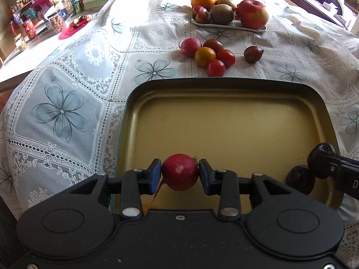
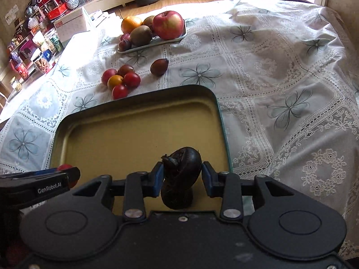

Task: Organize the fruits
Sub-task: 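Lower both held fruits into the tray and open both tools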

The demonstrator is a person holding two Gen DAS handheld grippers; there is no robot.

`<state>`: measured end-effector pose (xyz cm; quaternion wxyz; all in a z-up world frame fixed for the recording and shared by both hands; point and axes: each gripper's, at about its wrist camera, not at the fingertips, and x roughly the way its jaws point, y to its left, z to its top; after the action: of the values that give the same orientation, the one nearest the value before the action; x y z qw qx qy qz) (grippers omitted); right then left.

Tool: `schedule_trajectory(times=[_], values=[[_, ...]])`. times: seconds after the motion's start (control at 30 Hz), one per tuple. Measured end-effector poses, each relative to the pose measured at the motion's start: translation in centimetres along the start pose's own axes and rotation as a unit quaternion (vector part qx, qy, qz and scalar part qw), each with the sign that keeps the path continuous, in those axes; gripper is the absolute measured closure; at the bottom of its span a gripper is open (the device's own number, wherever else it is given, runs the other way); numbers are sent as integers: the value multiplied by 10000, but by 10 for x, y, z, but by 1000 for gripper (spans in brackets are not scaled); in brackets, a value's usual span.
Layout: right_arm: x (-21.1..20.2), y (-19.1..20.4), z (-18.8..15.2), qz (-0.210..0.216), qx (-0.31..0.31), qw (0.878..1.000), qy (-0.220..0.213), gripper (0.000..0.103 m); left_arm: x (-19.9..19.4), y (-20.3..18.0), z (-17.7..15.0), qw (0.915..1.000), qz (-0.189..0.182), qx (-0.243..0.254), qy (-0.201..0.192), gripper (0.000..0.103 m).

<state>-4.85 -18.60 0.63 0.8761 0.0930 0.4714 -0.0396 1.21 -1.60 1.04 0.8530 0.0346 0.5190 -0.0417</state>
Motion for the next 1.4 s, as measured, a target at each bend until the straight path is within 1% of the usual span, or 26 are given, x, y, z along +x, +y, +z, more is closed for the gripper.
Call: schedule_trajectory(times=[0.17,0.33,0.6,0.7,0.9,1.4], values=[[3,2,-2,-55,-34,10000,47,65,2,-1,-2,10000,-66,13,21,57],[6,4,-2,-93,-63,9999,53,64,-4,-2,-2,9998,-68,70,-159,57],[6,1,-1,-98,-13,9999,77,63,-1,1,-3,9999,-89,1,-72,57],[4,1,-1,-118,2,9999,18,64,0,1,-4,10000,-83,-16,-38,57],[0,0,0,-109,-3,9999,-46,63,-3,0,-4,9999,-90,1,-67,57],[-1,3,-2,-65,-22,10000,-24,63,-4,0,-4,9999,-104,2,-72,57]])
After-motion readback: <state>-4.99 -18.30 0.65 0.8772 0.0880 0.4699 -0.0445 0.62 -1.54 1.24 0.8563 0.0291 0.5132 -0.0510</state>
